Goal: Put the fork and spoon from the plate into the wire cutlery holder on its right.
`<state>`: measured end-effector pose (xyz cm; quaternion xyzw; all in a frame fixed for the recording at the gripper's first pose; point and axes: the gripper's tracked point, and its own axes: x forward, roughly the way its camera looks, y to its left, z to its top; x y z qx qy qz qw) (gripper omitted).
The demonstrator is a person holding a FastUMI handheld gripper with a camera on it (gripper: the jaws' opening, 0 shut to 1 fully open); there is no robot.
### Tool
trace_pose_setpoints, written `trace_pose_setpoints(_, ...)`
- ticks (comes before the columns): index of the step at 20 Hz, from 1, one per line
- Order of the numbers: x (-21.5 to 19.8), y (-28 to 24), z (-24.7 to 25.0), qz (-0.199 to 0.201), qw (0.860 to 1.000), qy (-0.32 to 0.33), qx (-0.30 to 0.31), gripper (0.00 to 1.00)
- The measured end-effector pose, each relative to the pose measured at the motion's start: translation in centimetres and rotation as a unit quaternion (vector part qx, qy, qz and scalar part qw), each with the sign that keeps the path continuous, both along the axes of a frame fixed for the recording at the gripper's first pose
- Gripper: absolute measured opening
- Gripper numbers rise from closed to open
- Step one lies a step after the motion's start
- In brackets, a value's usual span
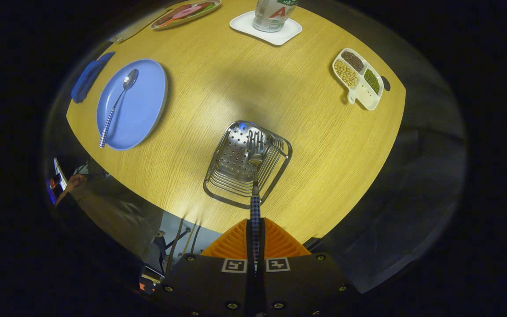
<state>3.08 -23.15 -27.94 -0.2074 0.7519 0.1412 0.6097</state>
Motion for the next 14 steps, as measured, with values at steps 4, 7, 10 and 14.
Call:
trace_pose_setpoints(4,0.3,0.1,-0.5,-0.002,1.0,0.01,-0.002,0.01)
trace_pose_setpoints(7,0.2,0.2,-0.6,-0.013,1.0,0.016,0.001,0.04)
trace_pose_setpoints(10,0.8,0.7,0.1,-0.037,0.999,0.001,0.014,0.09)
trace_pose_setpoints(14,1.3,0.2,1.8,-0.057,0.997,-0.042,0.022,0.23)
